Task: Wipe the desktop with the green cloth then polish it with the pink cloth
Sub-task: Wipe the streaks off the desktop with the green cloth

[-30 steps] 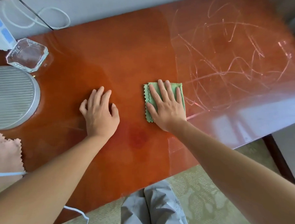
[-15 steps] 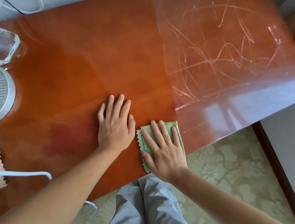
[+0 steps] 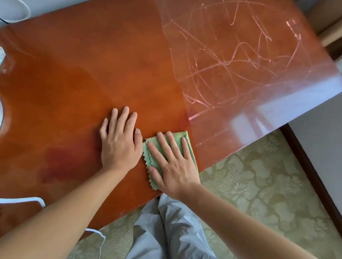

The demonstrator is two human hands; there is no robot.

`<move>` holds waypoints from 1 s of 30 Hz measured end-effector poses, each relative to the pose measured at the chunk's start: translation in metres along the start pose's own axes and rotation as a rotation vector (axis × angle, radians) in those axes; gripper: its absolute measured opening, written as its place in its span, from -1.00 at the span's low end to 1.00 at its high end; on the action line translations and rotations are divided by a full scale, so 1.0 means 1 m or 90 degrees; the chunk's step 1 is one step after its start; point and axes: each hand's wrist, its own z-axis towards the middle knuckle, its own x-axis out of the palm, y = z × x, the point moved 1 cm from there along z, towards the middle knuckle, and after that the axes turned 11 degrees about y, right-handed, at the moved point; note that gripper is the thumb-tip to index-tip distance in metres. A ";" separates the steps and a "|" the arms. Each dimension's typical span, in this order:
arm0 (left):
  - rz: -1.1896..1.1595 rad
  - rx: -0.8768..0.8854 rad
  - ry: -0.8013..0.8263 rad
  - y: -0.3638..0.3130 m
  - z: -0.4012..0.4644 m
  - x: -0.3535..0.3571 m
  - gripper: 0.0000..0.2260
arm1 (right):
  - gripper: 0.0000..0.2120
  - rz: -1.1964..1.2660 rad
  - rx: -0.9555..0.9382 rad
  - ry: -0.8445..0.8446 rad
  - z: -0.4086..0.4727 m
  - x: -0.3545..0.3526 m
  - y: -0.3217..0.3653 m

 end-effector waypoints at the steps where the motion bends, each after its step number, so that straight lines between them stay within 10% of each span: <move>1: 0.004 0.001 -0.002 0.000 0.000 0.001 -0.54 | -0.39 -0.008 -0.010 -0.001 -0.001 -0.001 -0.003; 13: -0.007 -0.014 0.002 -0.002 0.000 -0.001 -0.52 | -0.42 -0.025 0.206 0.007 -0.007 -0.033 -0.137; 30: -0.006 -0.008 -0.005 0.001 0.001 0.003 -0.49 | -0.41 0.019 0.132 -0.023 0.011 -0.014 -0.031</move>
